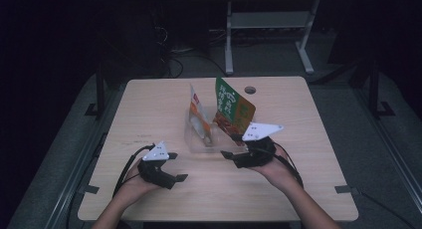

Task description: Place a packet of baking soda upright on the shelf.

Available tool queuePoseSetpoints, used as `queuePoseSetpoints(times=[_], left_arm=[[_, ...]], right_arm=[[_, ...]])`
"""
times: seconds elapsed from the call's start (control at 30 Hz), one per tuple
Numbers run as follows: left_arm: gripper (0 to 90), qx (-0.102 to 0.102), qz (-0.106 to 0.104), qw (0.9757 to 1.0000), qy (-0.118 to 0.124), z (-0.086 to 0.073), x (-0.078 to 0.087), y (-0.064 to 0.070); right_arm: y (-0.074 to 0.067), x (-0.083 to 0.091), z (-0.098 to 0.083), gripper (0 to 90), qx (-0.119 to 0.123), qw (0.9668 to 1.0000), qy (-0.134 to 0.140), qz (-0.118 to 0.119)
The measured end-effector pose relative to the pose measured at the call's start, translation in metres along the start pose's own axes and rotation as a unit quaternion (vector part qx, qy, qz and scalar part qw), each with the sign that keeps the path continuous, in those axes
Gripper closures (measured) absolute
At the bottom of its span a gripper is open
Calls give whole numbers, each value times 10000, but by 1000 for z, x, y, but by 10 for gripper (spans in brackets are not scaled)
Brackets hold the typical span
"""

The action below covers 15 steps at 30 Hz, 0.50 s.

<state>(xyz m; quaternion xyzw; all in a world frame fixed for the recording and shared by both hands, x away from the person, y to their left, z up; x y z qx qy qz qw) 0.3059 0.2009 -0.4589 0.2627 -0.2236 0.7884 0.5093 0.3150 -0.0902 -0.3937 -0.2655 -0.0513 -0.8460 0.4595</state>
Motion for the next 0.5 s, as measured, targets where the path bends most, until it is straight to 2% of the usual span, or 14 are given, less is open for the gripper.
queuePoseSetpoints(times=[0.1,0.23,0.4,0.5], left_arm=[[147,-35,17,10000,-7,-2,2,3],[147,-106,-58,9999,-74,-7,4,7],[147,-148,-169,9997,-102,-10,5,8],[147,-153,-196,9996,-145,-12,4,8]], right_arm=[[2,9,-17,327,115,9999,-94,11],[6,17,-42,306,139,9992,-369,118],[12,22,-68,283,33,9975,-697,116],[15,25,-77,274,11,9967,-809,12]])
Point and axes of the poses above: each handheld gripper's, and its own axes: x roughly backward along the jaws, z roughly out of its top, y roughly to its right, the point moved 3 cm from there along -x, roughly forward along the jaws, and after that the axes turned 10 degrees about -x, right-handed, at the moved point
